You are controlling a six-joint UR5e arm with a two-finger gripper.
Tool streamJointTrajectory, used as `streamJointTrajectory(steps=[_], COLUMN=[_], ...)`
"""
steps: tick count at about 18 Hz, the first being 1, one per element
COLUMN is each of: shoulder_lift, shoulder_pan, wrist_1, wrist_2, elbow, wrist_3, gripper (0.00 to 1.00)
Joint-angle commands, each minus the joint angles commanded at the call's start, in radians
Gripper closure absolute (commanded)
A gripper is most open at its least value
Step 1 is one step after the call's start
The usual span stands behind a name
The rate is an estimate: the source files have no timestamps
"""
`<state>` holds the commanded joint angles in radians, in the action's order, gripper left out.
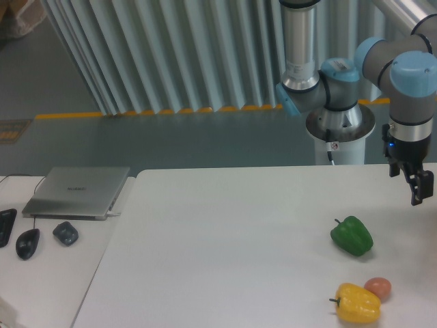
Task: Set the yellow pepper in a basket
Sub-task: 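Lower the open gripper toward the green pepper and yellow pepper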
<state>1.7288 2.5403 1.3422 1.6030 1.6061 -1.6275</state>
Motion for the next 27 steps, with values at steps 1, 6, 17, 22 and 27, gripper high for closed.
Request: streamJointTrajectory(steps=[1, 6, 17, 22, 27], shoulder_lift=[-0.002, -0.002, 0.014, 0.041, 0.057], shoulder_pan=[-0.002, -0.024, -0.037, -0.087, -0.097], wrist_1=[-0.002, -0.008, -0.084, -0.173, -0.233], wrist_2=[0.000, -0.003, -0.084, -0.095, -0.117], elbow=[0.006, 0.009, 0.060, 0.057, 0.041], wrist_3=[0.002, 0.031, 0.058, 0.320, 0.396], gripper=[0.00, 0.00, 0.00, 0.00, 0.00])
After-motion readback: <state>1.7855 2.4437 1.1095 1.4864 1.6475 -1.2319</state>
